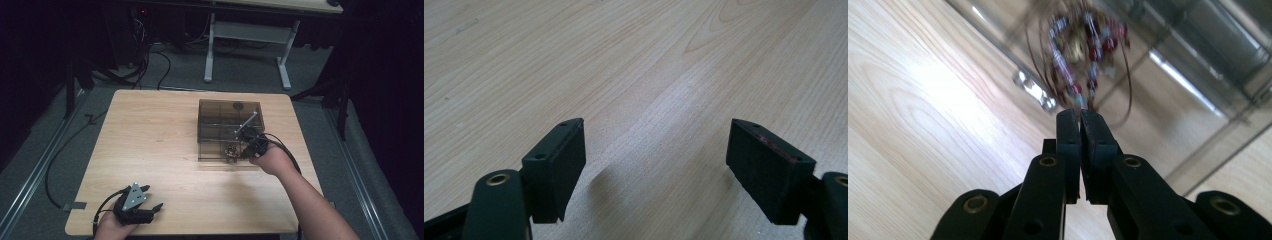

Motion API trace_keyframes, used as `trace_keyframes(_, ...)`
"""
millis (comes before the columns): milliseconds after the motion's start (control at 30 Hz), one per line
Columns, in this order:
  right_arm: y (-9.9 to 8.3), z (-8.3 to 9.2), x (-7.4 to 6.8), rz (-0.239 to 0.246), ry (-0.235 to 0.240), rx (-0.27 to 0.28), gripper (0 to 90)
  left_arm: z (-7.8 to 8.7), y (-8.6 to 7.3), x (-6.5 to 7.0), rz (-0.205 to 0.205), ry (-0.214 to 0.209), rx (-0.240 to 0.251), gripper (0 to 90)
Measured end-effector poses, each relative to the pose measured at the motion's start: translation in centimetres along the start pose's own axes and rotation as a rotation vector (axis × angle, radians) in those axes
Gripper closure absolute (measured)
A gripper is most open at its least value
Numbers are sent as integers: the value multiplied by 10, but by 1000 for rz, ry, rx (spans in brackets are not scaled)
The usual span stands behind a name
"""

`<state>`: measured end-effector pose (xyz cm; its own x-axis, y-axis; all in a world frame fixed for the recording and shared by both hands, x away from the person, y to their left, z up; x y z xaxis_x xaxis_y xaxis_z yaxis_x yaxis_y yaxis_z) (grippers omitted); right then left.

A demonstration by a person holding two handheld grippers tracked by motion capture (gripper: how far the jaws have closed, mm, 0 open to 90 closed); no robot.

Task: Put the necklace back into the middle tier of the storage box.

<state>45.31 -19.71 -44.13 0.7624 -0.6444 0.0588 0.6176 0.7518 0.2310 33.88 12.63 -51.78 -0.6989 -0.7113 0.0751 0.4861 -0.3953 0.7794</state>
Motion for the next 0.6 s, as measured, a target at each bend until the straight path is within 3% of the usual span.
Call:
trace_keyframes(133,0,-6,6,-30,-16,15,867,1,0,0,5,4,3,243)
trace_keyframes(600,24,-30,10,-16,-18,-17,862,1,0,-1,1,-4,1,241)
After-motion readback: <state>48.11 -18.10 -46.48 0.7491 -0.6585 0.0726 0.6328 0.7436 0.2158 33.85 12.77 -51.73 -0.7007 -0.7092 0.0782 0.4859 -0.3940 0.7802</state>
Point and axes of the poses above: each handheld gripper's, and its own axes: z roughly backward along the jaws, y roughly out of its top, x roughly to its right, the point moved 9 cm from there along -z, roughly forward along the jaws, and after that the axes turned 11 degrees about z, right-handed, at the moved point
